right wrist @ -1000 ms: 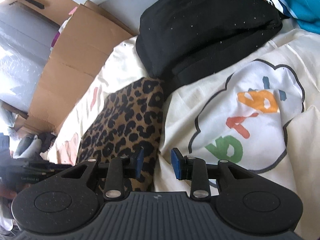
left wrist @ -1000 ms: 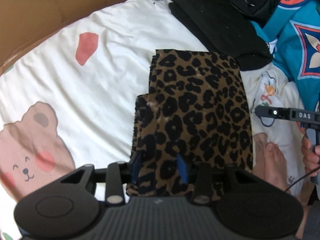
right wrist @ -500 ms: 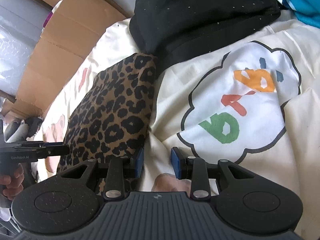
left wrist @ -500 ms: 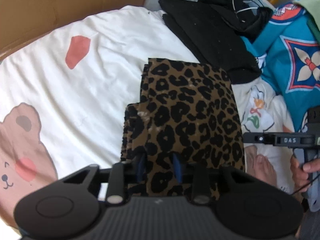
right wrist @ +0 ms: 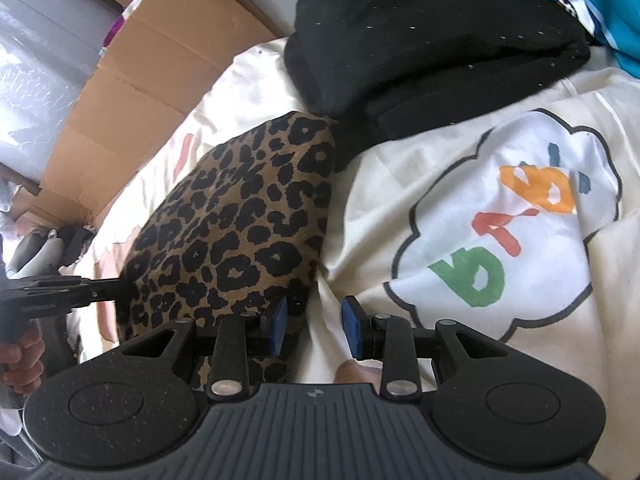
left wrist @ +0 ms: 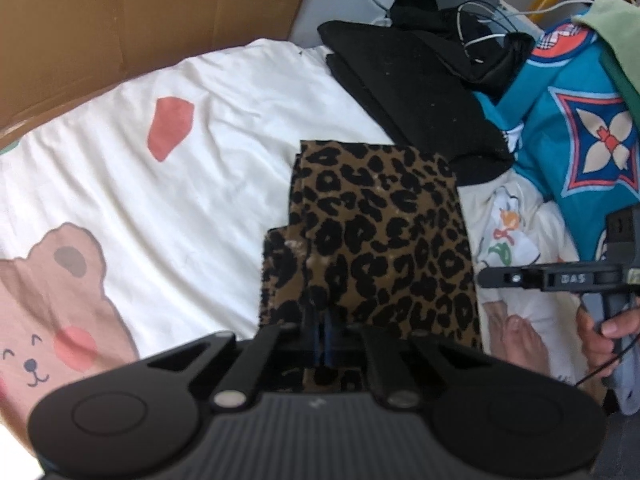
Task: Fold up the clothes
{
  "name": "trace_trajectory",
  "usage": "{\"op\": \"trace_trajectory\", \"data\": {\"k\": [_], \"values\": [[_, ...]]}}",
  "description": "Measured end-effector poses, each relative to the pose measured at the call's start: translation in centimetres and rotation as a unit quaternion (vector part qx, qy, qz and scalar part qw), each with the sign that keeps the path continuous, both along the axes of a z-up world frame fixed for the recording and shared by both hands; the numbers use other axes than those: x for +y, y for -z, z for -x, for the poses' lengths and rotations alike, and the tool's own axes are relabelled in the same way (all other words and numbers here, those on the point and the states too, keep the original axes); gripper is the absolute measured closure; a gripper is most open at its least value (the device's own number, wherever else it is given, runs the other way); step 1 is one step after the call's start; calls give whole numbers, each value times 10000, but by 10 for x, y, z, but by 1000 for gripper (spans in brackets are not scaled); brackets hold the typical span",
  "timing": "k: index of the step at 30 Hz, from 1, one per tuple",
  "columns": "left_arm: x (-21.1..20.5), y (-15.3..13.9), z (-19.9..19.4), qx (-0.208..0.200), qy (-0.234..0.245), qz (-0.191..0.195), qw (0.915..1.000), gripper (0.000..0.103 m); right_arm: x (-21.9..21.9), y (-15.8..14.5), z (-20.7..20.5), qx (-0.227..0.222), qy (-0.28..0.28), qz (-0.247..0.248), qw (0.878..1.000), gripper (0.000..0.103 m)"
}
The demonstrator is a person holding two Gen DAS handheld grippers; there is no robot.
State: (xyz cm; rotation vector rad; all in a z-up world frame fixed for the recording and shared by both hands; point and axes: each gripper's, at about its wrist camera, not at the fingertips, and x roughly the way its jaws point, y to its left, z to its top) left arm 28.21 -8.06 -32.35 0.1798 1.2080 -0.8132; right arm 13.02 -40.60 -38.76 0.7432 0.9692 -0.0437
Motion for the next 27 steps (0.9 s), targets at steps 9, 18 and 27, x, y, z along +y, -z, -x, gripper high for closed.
{"op": "trace_trajectory", "data": {"k": [9, 18, 27], "values": [[-5, 16, 2, 111, -154, -255, 9995, 100, 5, 13, -7, 53, -22, -418, 9991, 65], [-9, 24, 3, 154, -187, -297, 9993, 100, -1, 13, -4, -153, 153, -967, 9951, 64], [-8, 25, 4, 179, -215, -270, 9992, 100, -1, 16, -6, -147, 241, -1094, 9936, 64]]}}
